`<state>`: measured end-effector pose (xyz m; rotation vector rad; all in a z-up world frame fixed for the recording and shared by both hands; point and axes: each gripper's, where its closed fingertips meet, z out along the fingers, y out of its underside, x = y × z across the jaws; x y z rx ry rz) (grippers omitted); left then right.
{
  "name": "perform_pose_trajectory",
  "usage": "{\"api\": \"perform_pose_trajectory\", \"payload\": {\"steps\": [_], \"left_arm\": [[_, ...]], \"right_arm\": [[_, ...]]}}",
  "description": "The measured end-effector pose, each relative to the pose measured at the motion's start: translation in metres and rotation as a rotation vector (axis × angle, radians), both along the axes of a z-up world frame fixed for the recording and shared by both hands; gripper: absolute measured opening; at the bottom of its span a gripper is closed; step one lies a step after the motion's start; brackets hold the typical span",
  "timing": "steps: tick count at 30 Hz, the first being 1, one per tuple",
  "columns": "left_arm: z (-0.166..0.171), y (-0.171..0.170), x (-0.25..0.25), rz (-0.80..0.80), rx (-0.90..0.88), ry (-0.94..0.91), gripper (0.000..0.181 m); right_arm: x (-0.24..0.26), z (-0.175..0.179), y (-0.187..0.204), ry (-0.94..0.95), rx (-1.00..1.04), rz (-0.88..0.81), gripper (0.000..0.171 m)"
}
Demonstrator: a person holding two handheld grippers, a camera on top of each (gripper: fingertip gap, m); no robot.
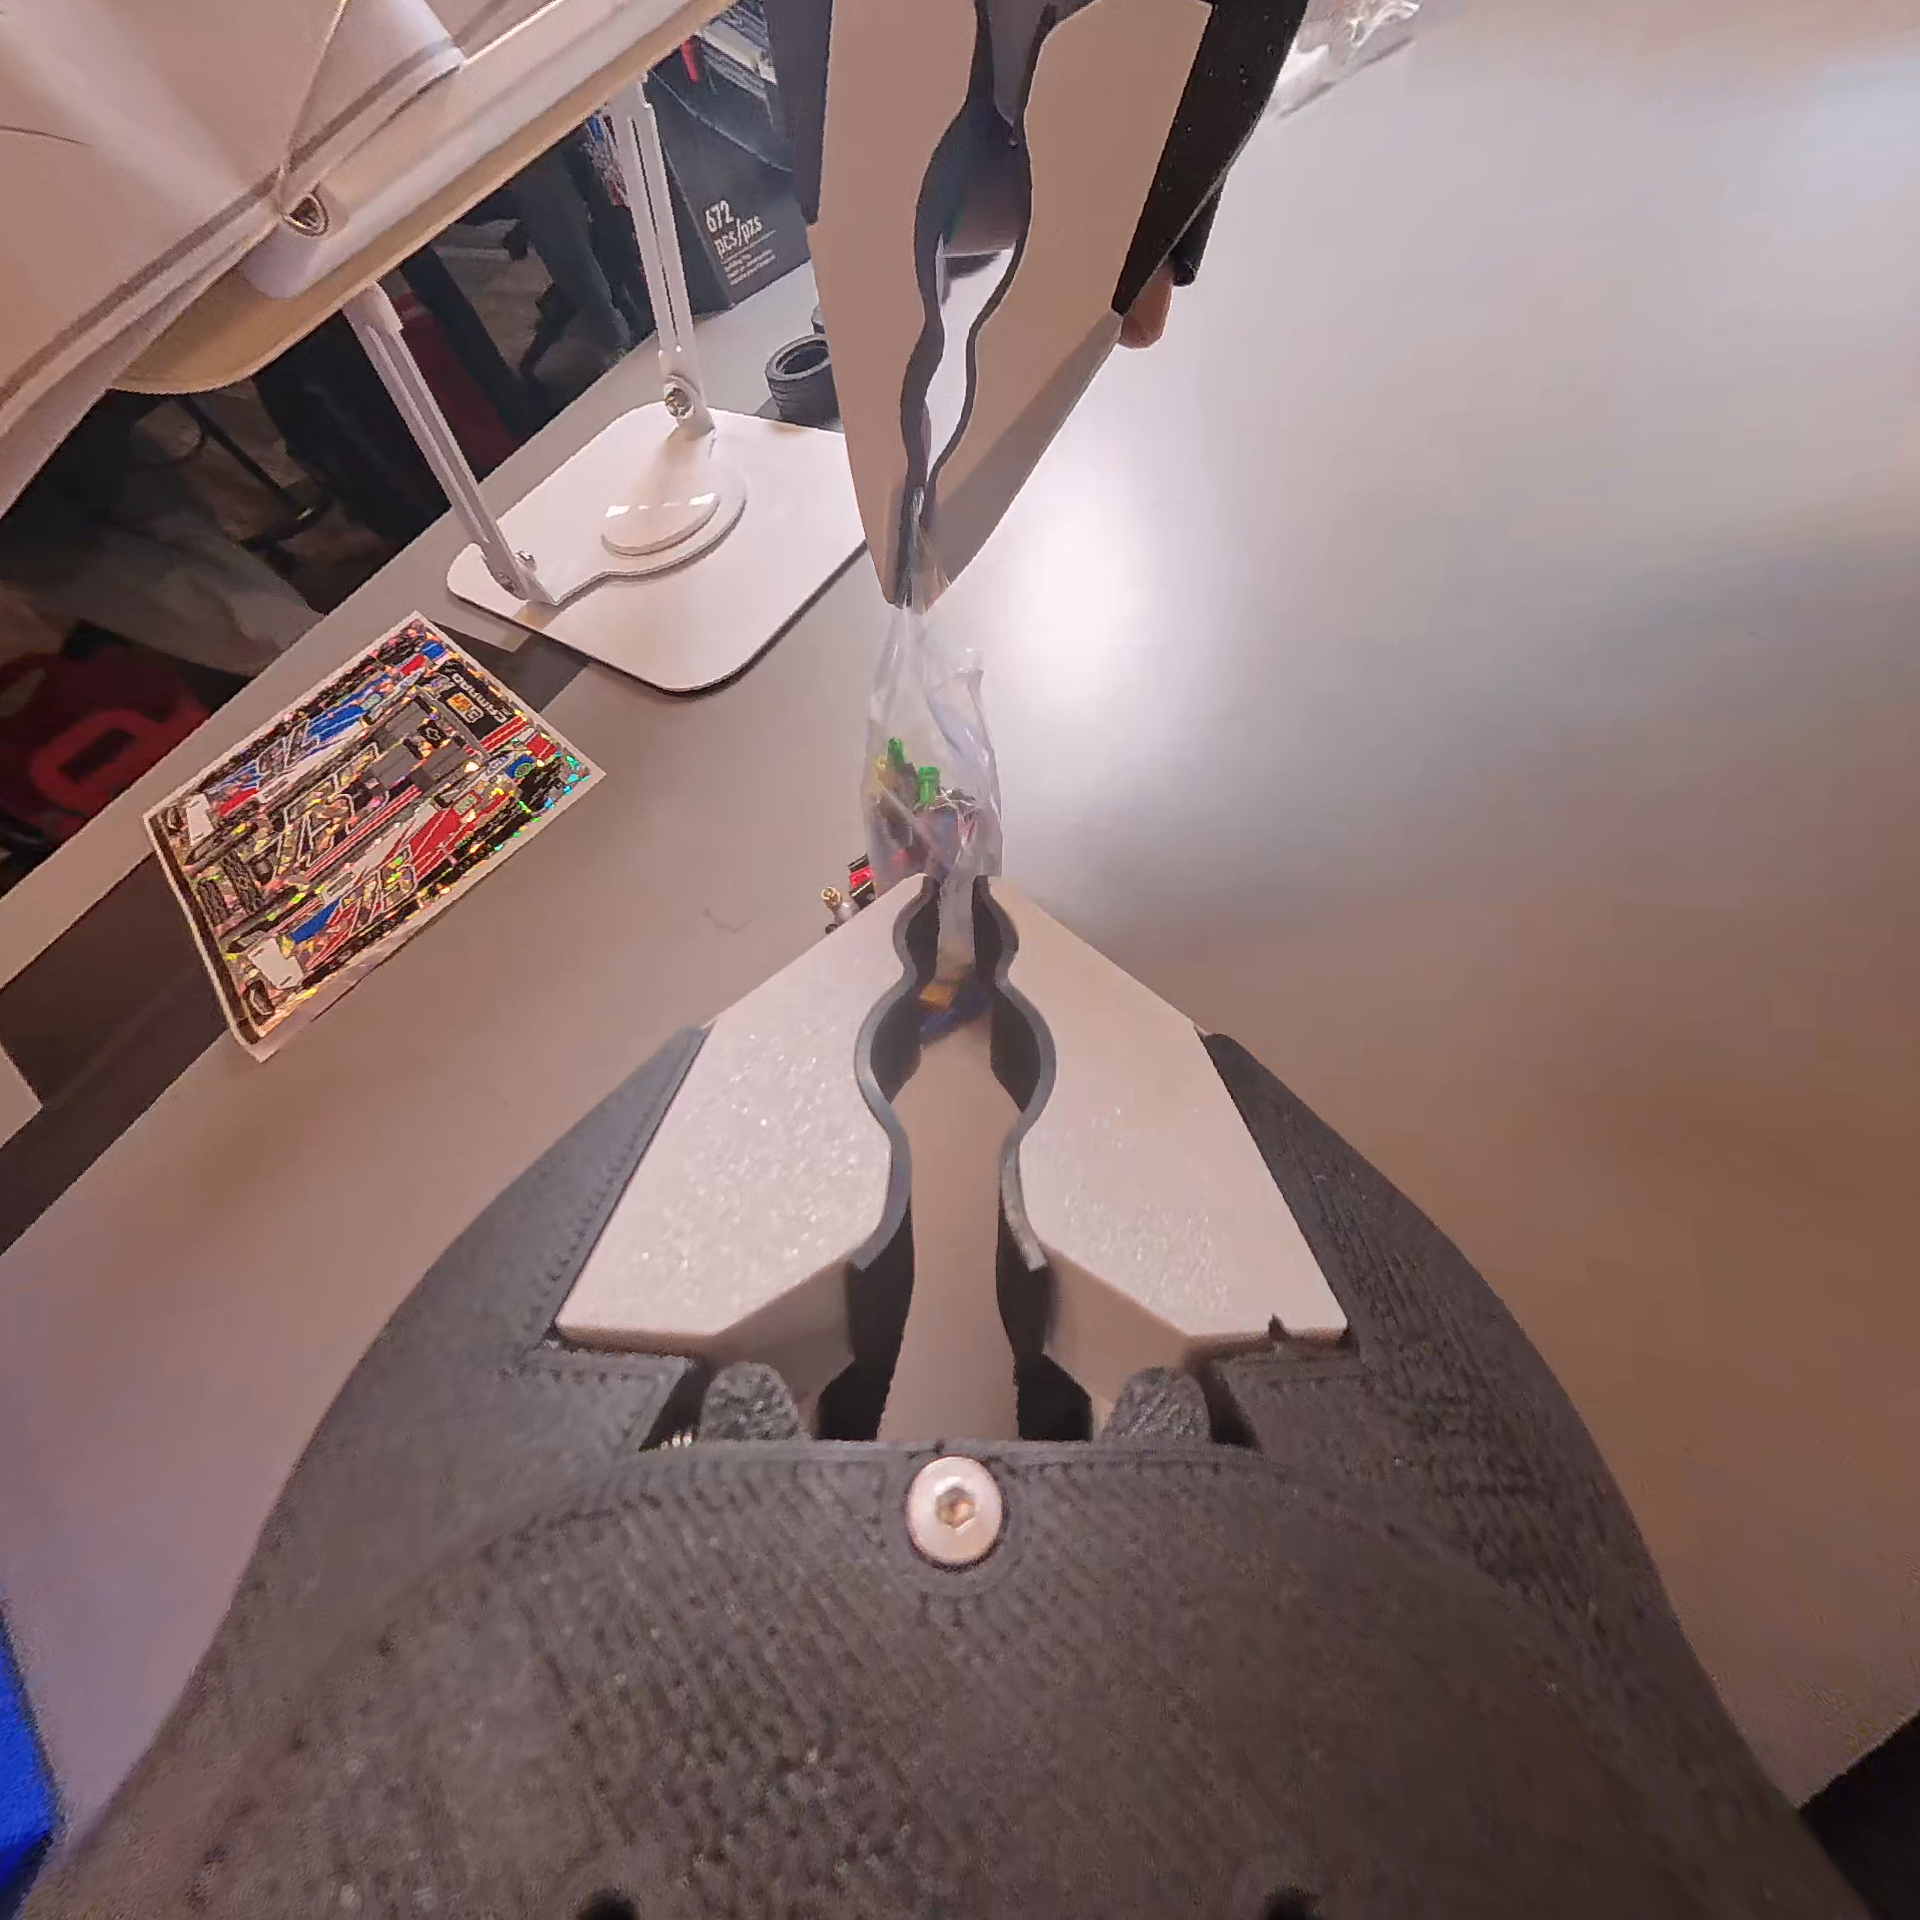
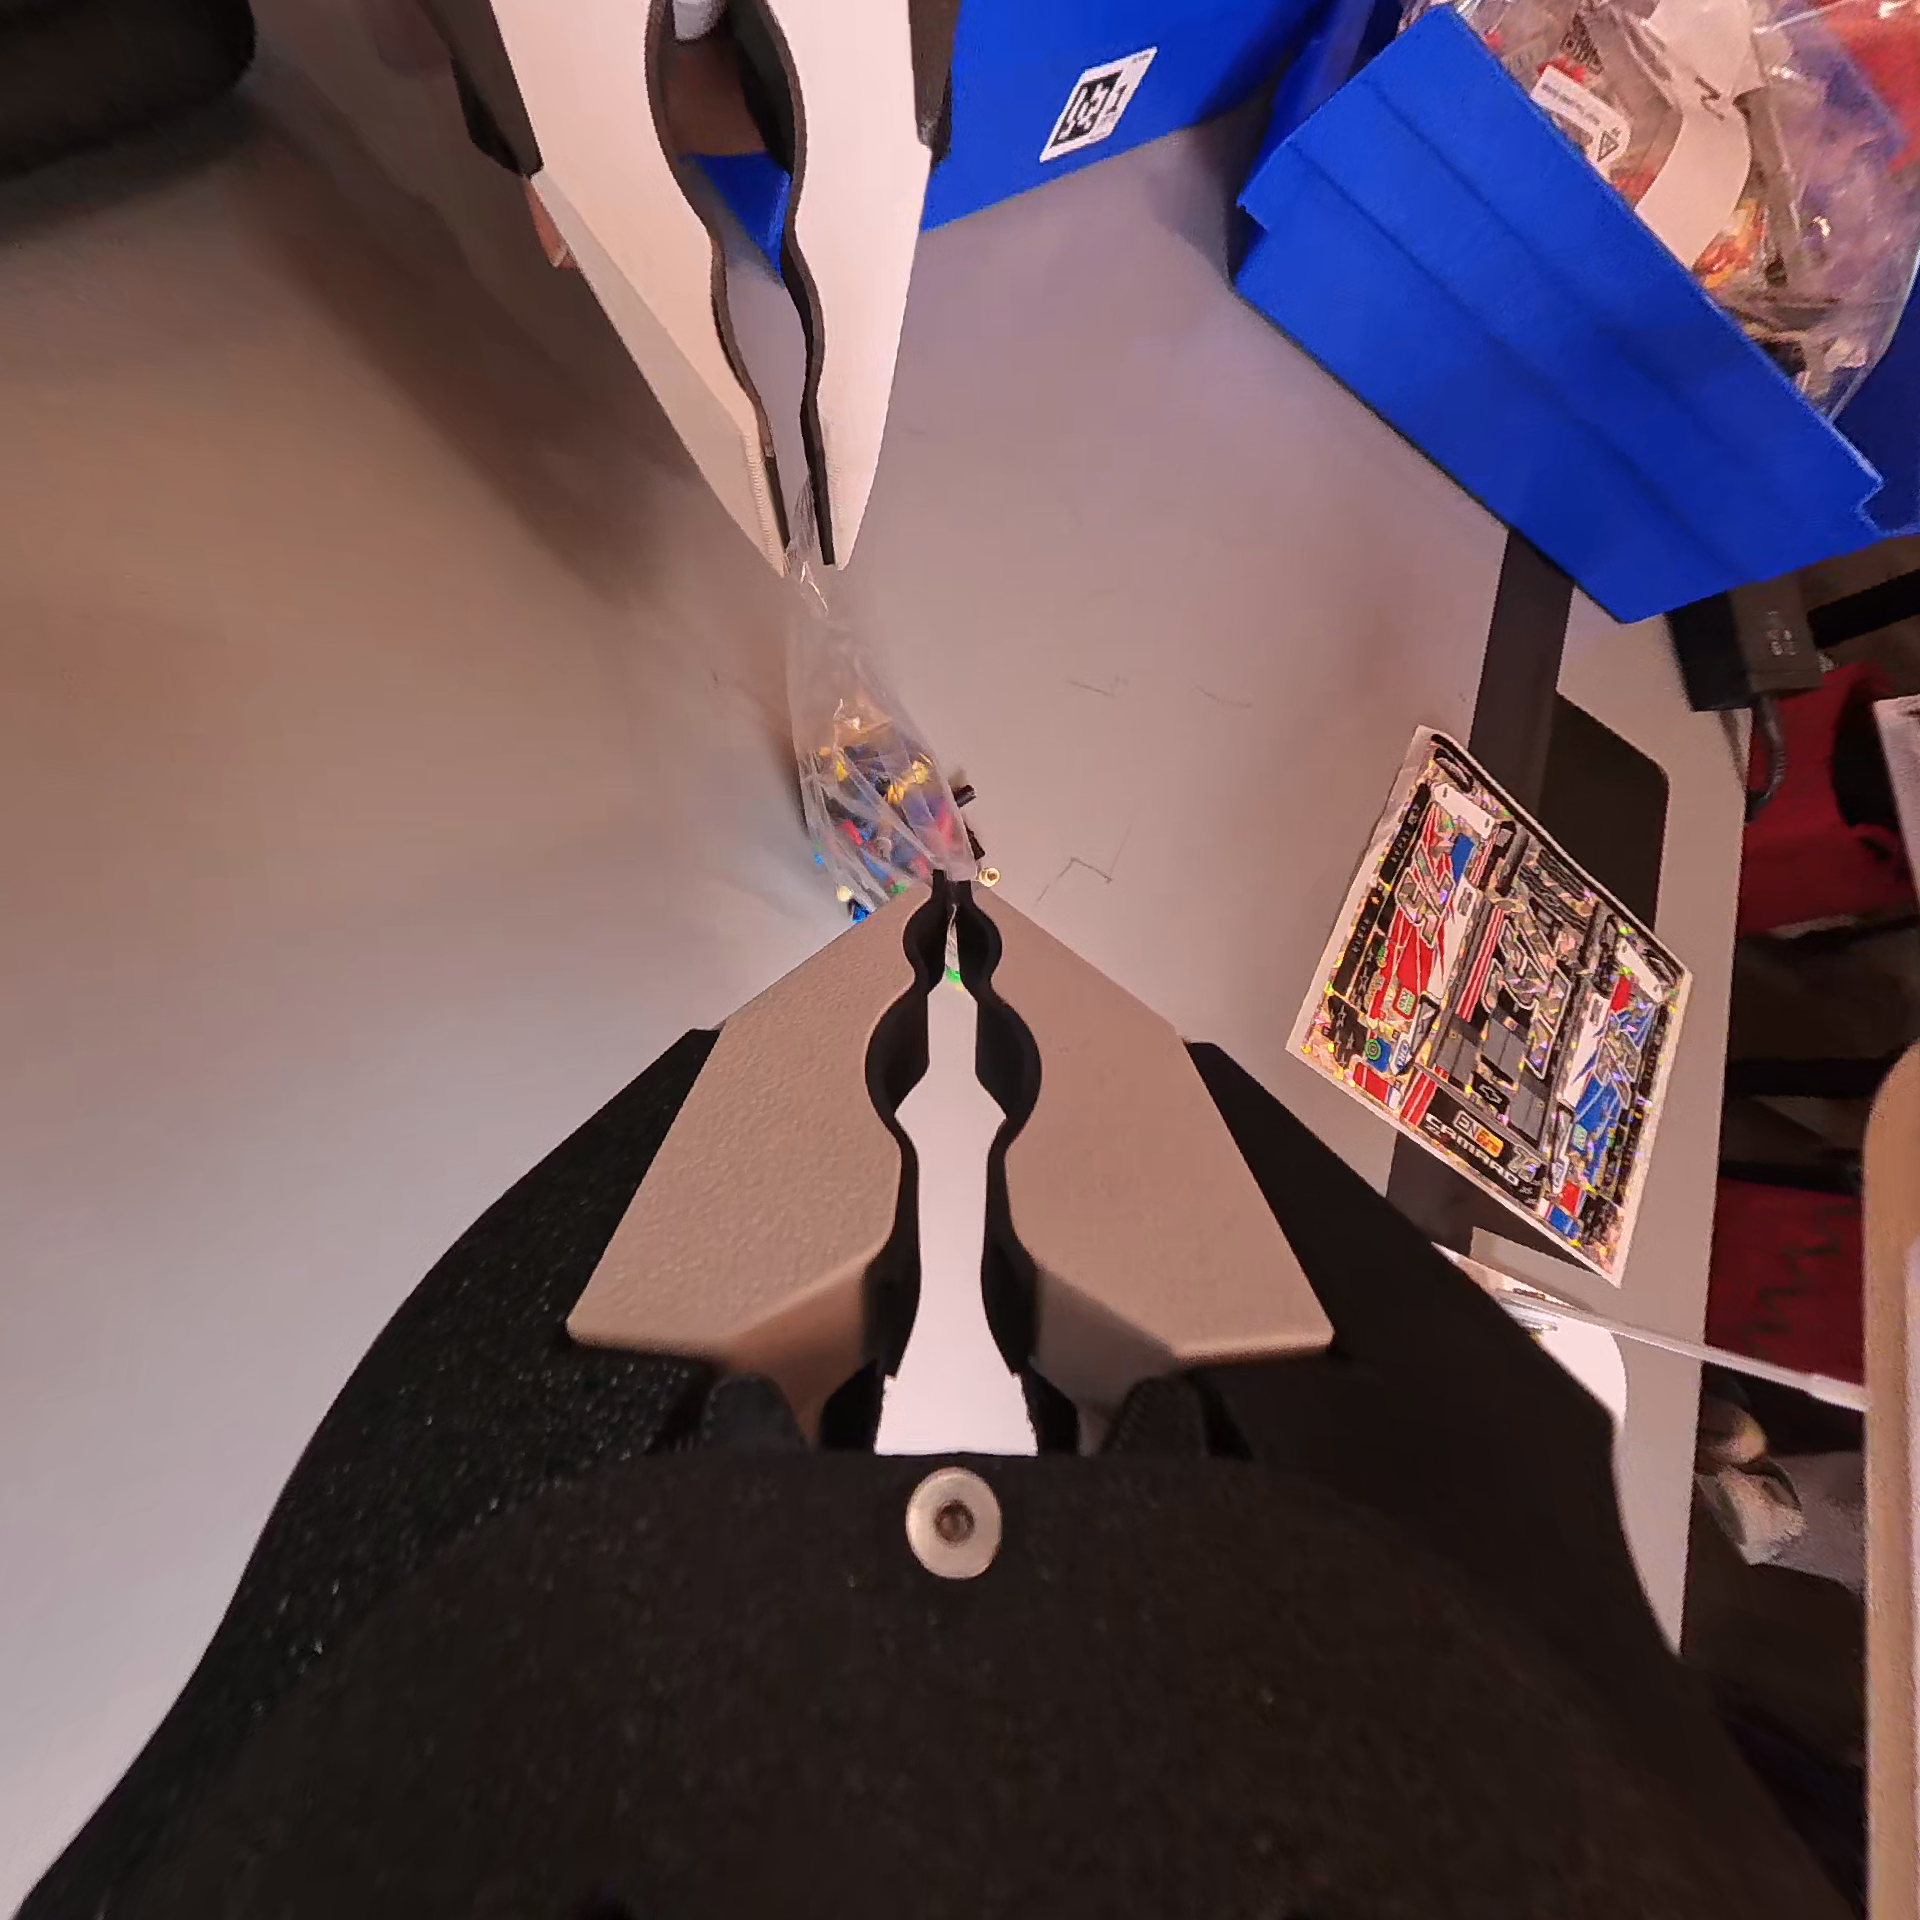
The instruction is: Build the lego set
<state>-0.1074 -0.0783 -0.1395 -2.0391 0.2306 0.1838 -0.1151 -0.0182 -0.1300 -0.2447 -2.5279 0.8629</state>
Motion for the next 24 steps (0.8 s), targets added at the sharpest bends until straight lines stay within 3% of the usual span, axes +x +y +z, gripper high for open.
{"api": "perform_pose_trajectory", "payload": {"steps": [24], "left_arm": [[0.009,-0.003,-0.004,0.011,0.052,-0.039,0.004]], "right_arm": [[-0.004,0.012,-0.003,-0.064,0.016,0.002,0.000]]}}
